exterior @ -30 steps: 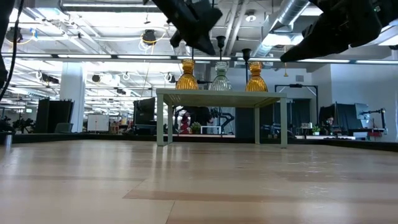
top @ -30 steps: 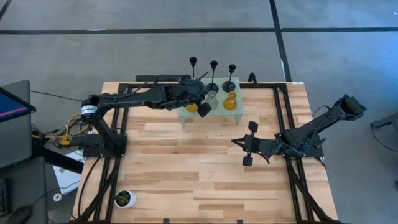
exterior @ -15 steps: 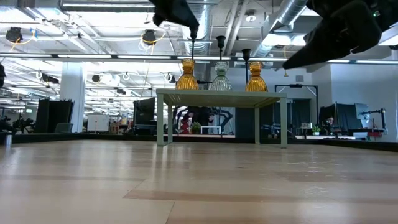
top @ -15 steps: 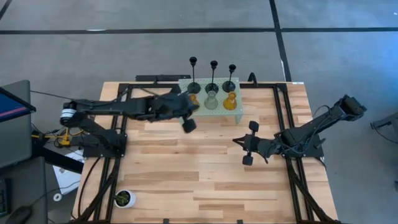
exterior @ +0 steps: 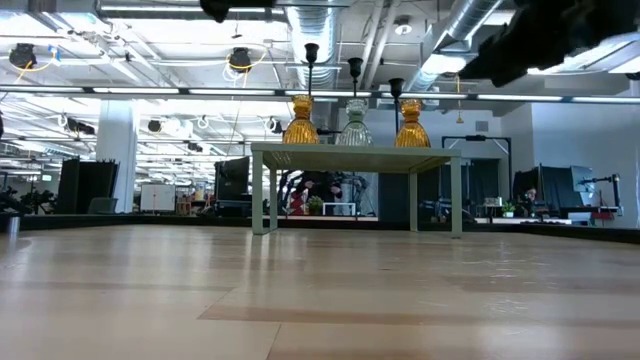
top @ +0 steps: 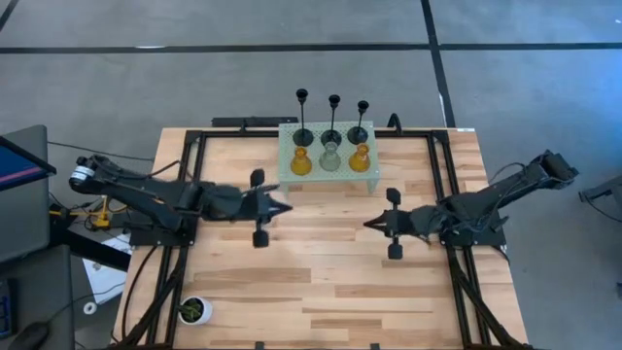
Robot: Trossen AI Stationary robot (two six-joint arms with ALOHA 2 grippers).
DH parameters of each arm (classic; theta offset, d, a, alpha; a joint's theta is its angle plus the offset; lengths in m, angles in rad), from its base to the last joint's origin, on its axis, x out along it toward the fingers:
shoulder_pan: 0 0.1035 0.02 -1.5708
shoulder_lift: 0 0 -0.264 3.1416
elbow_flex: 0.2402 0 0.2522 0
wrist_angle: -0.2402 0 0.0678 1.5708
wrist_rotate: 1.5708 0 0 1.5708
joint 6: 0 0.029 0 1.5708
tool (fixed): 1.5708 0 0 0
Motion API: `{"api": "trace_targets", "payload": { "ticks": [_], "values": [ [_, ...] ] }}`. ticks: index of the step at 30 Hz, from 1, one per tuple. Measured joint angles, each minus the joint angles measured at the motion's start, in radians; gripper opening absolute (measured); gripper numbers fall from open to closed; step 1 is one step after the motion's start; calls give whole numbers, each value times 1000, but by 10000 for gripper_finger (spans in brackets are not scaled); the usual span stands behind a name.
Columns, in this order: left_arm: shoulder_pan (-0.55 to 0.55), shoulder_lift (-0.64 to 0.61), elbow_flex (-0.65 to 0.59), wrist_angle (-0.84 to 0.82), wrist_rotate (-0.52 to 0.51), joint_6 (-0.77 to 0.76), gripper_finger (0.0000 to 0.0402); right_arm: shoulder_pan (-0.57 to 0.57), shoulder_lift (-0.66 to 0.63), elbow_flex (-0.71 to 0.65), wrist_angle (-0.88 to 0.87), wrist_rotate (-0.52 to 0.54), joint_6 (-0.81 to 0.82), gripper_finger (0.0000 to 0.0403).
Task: Pick & Place candle stick holders
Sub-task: Return to Home Position
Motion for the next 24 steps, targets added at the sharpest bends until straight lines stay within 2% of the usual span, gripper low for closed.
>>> {"api": "trace_targets", "payload": {
  "ticks": [8,14,18,24],
  "values": [
    [-100,-81,-151,152,-17,27,3,-65,-242,-1,-84,-111,-75,0],
    [-168,-114,-252,265,-81,100,3,-75,-419,-65,-101,-111,-79,0],
    [-192,-135,-303,345,-95,115,3,-75,-530,-93,-120,-119,-23,0],
    [-215,-143,-350,427,-95,119,3,-86,-664,-95,-203,-254,13,0]
  ]
}}
